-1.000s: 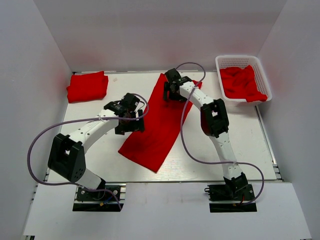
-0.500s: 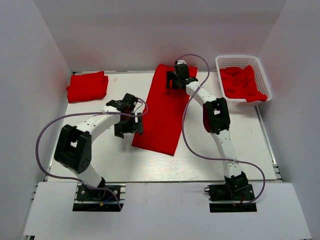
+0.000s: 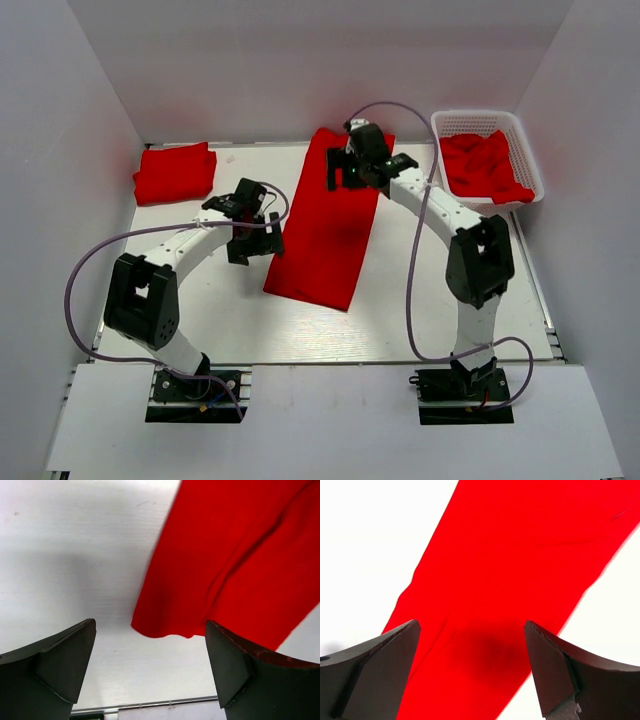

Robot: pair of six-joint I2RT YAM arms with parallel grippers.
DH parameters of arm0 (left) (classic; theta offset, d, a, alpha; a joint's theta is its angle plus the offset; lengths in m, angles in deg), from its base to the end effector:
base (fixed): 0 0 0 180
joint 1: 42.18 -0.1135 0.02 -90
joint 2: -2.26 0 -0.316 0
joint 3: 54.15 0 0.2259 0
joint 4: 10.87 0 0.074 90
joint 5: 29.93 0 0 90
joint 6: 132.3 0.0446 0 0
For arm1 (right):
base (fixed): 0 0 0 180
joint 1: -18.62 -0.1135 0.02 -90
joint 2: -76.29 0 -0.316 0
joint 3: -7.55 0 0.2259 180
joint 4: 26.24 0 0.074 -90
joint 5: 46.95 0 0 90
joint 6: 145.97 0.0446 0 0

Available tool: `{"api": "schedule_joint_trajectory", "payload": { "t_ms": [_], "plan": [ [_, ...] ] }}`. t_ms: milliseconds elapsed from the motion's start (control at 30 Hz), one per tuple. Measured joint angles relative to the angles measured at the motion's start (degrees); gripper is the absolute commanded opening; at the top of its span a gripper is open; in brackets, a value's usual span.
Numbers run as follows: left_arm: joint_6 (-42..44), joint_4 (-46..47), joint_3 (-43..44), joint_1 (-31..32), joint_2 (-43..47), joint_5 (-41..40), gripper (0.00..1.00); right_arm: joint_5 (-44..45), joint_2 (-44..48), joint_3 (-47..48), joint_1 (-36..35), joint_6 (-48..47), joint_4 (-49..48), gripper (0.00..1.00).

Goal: Fold and stack the t-shirts
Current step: Rotate the tshirt 90 degrees

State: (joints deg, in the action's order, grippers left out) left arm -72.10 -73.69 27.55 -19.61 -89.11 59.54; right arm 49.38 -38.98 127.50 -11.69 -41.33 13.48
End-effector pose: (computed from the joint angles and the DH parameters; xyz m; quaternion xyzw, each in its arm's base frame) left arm 0.2642 -0.1094 0.2784 -0.0630 0.9863 -0.0631 0.1386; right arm 0.4142 0.2364 0.3498 -0.0955 0.8810 0.1309 0.4445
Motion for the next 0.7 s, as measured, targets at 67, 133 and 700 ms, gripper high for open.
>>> {"api": "schedule_joint_trajectory", "payload": {
  "t_ms": [67, 133, 700],
  "plan": [
    [-0.13, 0.76, 0.55, 0.00, 0.00, 0.52, 1.00, -2.43, 3.98, -6.54, -1.84, 1.16, -0.11, 0.90],
    [-0.22, 1.53, 1.36, 0.00, 0.00, 0.61, 1.00, -6.23, 6.43, -13.77, -3.98, 2.16, 0.50, 0.90],
    [-3.54, 2.12, -5.57, 0.00, 13.05, -3.34, 1.00, -24.20, 13.46, -43.91, -12.85, 6.91, -10.69, 0.90]
  ]
}}
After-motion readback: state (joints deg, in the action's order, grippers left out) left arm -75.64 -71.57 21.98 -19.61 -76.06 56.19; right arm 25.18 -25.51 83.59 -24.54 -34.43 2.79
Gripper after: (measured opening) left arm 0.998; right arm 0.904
